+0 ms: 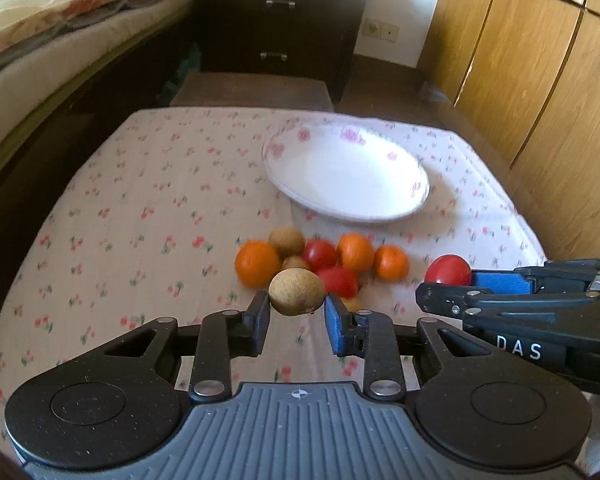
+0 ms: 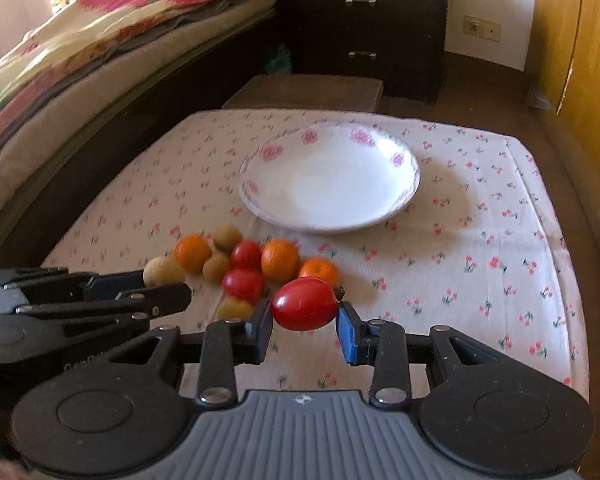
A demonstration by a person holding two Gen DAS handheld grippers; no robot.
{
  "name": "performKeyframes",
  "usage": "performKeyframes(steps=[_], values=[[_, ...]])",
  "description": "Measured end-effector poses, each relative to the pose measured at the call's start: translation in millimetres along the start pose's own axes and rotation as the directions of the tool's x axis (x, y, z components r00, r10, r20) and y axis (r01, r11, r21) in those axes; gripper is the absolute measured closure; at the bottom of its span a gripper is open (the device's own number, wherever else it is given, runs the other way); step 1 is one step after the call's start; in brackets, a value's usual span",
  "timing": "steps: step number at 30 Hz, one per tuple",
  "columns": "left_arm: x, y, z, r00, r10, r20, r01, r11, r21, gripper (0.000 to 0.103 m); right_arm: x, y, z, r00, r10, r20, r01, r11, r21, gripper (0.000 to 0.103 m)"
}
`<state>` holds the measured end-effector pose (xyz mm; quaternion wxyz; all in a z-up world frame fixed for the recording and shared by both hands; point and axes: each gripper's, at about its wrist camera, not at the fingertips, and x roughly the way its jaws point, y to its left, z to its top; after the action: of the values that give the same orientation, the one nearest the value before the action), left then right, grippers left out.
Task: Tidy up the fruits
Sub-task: 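Carry the tomato in the right gripper while the left carries the kiwi, releasing both into the bowl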
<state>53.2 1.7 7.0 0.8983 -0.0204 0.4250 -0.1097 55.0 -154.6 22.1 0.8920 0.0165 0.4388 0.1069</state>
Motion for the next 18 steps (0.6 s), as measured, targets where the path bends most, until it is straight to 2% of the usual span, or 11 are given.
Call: performKeyframes(steps=[8,18], values=[[19,-12,37,0.999,-0.022,0.026,0.021,1.0,0.012,0.065,14,-14,35,1.0,-0.019,0.023,0.019,1.0,0.018,0.067],[63,-15,71,1.0,-0.021,0.004,0.021,1.0,0.007,0.066,53,-41,69,1.0,-0.025,0.002,0.025,0.999,0.046,0.067]])
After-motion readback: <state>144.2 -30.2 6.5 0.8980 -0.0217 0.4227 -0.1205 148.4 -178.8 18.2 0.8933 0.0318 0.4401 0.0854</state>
